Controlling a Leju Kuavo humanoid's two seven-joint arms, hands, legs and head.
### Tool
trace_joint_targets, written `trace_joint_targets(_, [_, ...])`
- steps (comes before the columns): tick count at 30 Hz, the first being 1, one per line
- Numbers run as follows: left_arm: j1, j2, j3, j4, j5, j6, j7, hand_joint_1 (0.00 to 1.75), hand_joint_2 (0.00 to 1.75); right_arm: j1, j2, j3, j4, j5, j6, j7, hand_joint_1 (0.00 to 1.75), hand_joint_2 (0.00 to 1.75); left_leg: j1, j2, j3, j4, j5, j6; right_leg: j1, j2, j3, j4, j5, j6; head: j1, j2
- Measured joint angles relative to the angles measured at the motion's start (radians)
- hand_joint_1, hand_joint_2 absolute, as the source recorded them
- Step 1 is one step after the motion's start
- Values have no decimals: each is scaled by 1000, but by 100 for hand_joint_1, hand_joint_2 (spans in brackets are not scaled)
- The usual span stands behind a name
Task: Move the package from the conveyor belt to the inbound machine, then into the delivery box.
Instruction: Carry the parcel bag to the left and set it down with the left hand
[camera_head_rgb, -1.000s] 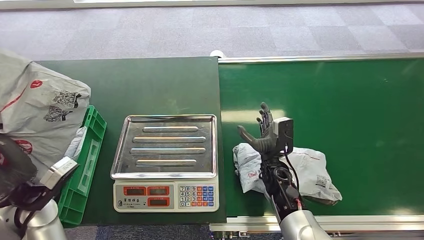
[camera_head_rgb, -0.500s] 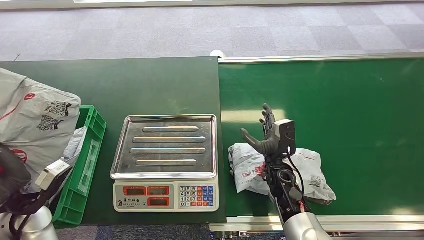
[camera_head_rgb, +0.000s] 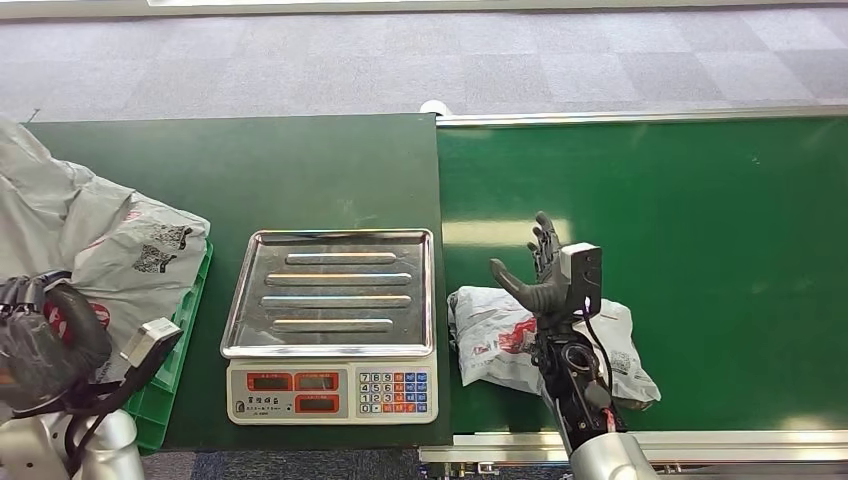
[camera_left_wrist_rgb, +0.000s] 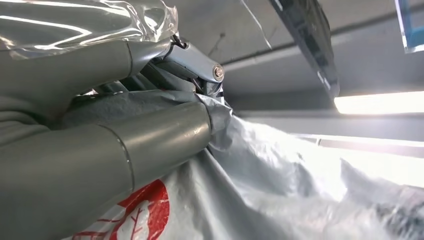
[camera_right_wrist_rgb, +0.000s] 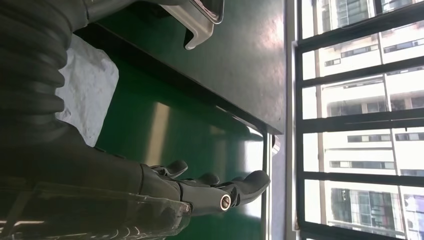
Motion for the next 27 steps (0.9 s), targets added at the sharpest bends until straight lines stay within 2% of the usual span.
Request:
trace_joint_targets(3, [3,-2,-11,34,-48,0,48,154,0,2,-3,0,-1,-7,1,2,0,175,0,0,0,0,0,0,0,0,0,0,0,0,0,0])
trace_joint_targets(7, [9,-3,-29,66,-83,0,112,152,0,4,-5,0,-1,-13,2,2,0,175,0,0,0,0,0,0,0,0,0,0,0,0,0,0])
trace_joint_targets(9, [11,-3,-31,78,-85,0,121,145,0,4,-6,0,-1,-13,2,2,0,175,0,0,0,0,0,0,0,0,0,0,0,0,0,0])
trace_joint_targets(10, [12,-3,-32,84,-81,0,125,130,0,4,-6,0,-1,-13,2,2,0,175,0,0,0,0,0,0,0,0,0,0,0,0,0,0])
trace_joint_targets(11, [12,-3,-32,90,-76,0,129,105,0,4,-6,0,-1,-12,2,2,0,175,0,0,0,0,0,0,0,0,0,0,0,0,0,0])
trace_joint_targets(13, [12,-3,-31,106,-62,0,137,43,0,3,-7,0,-1,-10,2,1,0,175,0,0,0,0,0,0,0,0,0,0,0,0,0,0])
trace_joint_targets(14, [12,-3,-31,114,-53,0,140,20,0,3,-7,0,-1,-9,2,0,0,175,0,0,0,0,0,0,0,0,0,0,0,0,0,0])
trace_joint_targets(15, [12,-3,-30,122,-41,0,140,7,0,3,-7,0,-1,-8,2,-1,0,175,0,0,0,0,0,0,0,0,0,0,0,0,0,0])
trace_joint_targets(17, [13,-3,-28,139,-11,0,140,0,0,3,-7,0,-1,-7,2,-2,0,175,0,0,0,0,0,0,0,0,0,0,0,0,0,0])
trace_joint_targets(27, [12,-3,-13,203,141,0,74,0,0,-7,-6,9,0,-8,4,-5,0,175,0,0,0,0,0,0,0,0,0,0,0,0,0,0])
